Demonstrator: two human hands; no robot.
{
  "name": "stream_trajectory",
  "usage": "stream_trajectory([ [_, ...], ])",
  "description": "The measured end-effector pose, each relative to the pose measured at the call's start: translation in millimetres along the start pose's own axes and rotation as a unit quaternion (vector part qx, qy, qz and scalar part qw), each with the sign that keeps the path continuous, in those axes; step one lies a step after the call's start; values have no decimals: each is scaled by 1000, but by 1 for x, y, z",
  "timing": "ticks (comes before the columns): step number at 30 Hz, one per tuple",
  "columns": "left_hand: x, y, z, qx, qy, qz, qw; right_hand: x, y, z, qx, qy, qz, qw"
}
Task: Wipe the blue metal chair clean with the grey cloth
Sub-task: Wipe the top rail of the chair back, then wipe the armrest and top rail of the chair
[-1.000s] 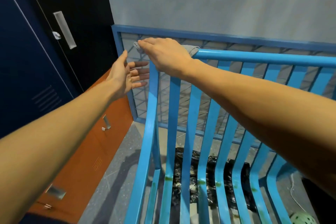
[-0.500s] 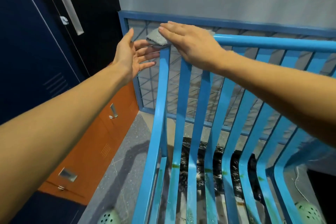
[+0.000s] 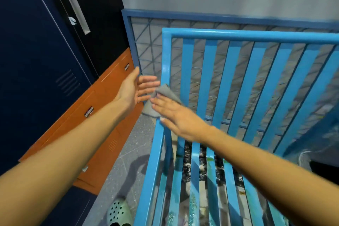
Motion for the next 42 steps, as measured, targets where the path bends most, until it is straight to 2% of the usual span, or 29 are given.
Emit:
stream_trajectory([
  [3, -1, -38, -34, -26, 21, -3, 999, 30, -31, -34, 37, 72, 5, 997],
  [7, -1, -100, -73, -81, -18, 31, 996, 53, -65, -77, 65, 157, 15, 985],
  [15, -13, -245, -120, -164, -50, 98, 980, 79, -150, -207, 32, 221, 14, 975],
  [19, -4, -298, -131, -169, -24, 119, 978, 100, -185, -259, -44, 216, -9, 975],
  [22, -3, -324, -132, -165, -31, 137, 976, 127, -200, -275, -112, 130, -50, 984],
  [25, -5, -335, -134, -149, -76, 150, 974, 120, -199, -272, -116, 94, -30, 988],
  [27, -8, -339, -131, -129, -90, 164, 974, 105, -190, -268, -86, 121, 18, 989],
  [29, -8, -342, -122, -89, -71, 181, 977, 89, -181, -258, -33, 196, 79, 977],
  [31, -1, -342, -106, -50, -40, 195, 979, 77, -177, -241, 63, 283, 120, 950],
  [34, 28, -339, -80, -1, -20, 182, 983, 55, -186, -213, 201, 374, 164, 891],
  [37, 71, -336, -71, 28, -21, 152, 988, 35, -219, -181, 282, 394, 193, 853],
  [39, 103, -330, -73, 33, -21, 132, 991, 17, -250, -156, 304, 407, 223, 832],
  [42, 164, -319, -80, 31, -33, 82, 996, -23, -303, -117, 329, 376, 264, 825],
])
Point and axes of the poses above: each hand's wrist, its own y-axis towards the middle knuckle, its own x-axis out of the palm, z = x × y, the point moved 6 cm from there along y, towards the middle knuckle, and after that the axes turned 2 degrees about -z, right-handed, at the moved point
